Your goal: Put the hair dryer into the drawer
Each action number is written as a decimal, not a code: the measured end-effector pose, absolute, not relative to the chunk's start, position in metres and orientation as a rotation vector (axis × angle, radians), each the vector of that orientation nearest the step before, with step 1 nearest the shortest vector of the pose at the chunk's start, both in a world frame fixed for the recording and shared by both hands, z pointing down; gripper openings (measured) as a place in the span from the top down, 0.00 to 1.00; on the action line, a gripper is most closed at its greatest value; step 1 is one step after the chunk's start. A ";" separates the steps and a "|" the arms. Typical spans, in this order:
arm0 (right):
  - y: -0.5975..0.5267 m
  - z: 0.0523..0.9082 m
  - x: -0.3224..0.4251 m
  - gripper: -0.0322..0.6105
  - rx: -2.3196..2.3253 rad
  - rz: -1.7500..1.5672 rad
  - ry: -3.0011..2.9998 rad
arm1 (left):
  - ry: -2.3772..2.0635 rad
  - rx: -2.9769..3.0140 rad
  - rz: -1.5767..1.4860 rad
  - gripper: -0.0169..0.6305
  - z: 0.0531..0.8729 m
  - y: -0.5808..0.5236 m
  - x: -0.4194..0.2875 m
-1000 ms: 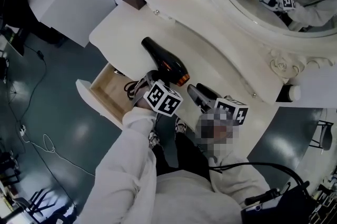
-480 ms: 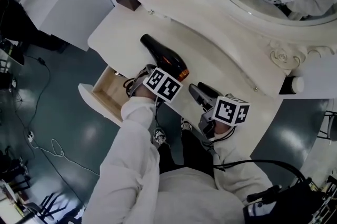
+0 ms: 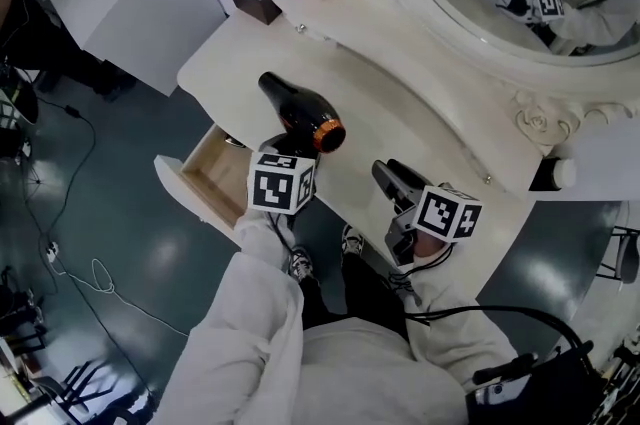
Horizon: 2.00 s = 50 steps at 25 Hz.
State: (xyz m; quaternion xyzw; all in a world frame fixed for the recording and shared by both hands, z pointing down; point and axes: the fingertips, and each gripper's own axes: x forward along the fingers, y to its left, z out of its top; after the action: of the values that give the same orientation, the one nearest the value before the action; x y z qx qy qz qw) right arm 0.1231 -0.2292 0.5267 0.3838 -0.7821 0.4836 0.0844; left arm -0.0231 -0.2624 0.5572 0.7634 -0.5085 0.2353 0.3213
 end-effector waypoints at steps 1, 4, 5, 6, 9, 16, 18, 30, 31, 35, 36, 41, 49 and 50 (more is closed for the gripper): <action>-0.230 0.526 0.120 0.58 1.136 1.437 -2.336 | -1.347 1.996 0.572 0.69 0.550 -0.261 -0.027; -0.230 0.518 0.103 0.59 1.111 1.406 -2.352 | -1.386 2.000 0.541 0.69 0.537 -0.255 -0.041; -0.229 0.515 0.096 0.59 1.100 1.398 -2.358 | -1.397 2.001 0.541 0.69 0.535 -0.251 -0.046; -0.227 0.513 0.088 0.59 1.085 1.393 -2.363 | -1.408 1.999 0.540 0.69 0.532 -0.247 -0.052; -0.223 0.508 0.063 0.60 1.018 1.374 -2.387 | -1.460 1.984 0.544 0.69 0.525 -0.232 -0.075; -0.204 0.494 0.003 0.60 0.893 1.331 -2.442 | -1.534 1.930 0.592 0.69 0.518 -0.184 -0.139; -0.195 0.491 -0.013 0.60 0.859 1.321 -2.456 | -1.541 1.918 0.602 0.69 0.517 -0.169 -0.156; -0.163 0.489 -0.039 0.61 0.840 1.311 -2.452 | -1.236 1.975 1.331 0.69 0.582 -0.096 -0.191; -0.163 0.490 -0.036 0.61 0.850 1.312 -2.448 | -1.207 1.964 1.359 0.69 0.590 -0.092 -0.190; -0.164 0.493 -0.024 0.61 0.903 1.317 -2.428 | -1.070 1.914 1.485 0.69 0.617 -0.083 -0.188; -0.165 0.494 -0.021 0.61 0.917 1.320 -2.423 | -1.038 1.903 1.524 0.69 0.623 -0.083 -0.188; -0.168 0.504 -0.009 0.61 0.968 1.353 -2.393 | -0.893 1.881 1.729 0.69 0.648 -0.090 -0.180; -0.181 0.517 0.016 0.61 1.055 1.403 -2.346 | -0.665 1.910 1.937 0.69 0.679 -0.112 -0.161; -0.183 0.518 0.019 0.61 1.065 1.410 -2.340 | -0.648 1.920 1.952 0.69 0.682 -0.115 -0.158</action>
State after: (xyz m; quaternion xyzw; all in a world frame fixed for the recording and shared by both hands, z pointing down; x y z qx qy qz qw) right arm 0.0194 -0.1828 0.5184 0.3613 -0.7936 0.4782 0.1046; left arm -0.1579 -0.1147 0.6819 0.6733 -0.2273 0.6844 0.1634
